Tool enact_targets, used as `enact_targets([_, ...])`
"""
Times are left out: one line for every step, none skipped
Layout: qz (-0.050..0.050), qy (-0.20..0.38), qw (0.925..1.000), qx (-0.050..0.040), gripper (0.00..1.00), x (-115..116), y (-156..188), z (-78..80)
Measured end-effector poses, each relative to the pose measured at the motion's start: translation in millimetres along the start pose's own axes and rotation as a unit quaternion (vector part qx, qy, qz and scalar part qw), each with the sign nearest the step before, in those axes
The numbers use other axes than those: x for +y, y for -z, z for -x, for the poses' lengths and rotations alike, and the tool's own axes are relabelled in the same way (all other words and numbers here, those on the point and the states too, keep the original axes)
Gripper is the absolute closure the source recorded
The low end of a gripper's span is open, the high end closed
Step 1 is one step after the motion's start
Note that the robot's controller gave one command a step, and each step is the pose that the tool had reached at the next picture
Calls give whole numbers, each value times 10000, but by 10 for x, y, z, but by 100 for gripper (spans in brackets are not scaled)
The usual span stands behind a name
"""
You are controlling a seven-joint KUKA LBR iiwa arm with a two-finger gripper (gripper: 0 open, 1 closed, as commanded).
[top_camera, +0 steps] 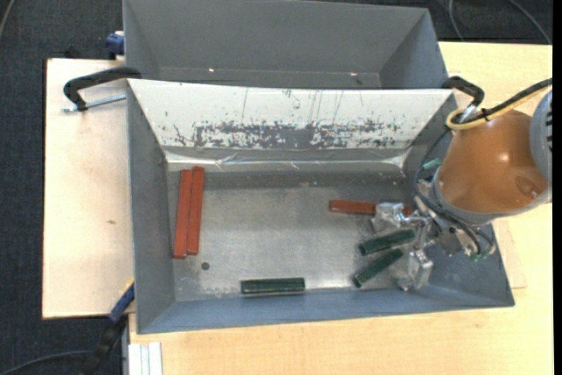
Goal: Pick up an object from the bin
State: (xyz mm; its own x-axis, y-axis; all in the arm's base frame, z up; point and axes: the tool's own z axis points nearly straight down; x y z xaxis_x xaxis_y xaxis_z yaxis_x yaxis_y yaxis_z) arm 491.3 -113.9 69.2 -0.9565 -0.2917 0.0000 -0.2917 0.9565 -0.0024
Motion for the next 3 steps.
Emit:
enact_targets([12, -7, 10000, -16, 0, 5, 6, 13])
enact_targets([13, -8, 10000, -14, 100, 4, 8, 13])
enact_targets([-13, -15, 10000, -58, 100, -7, 762, 40])
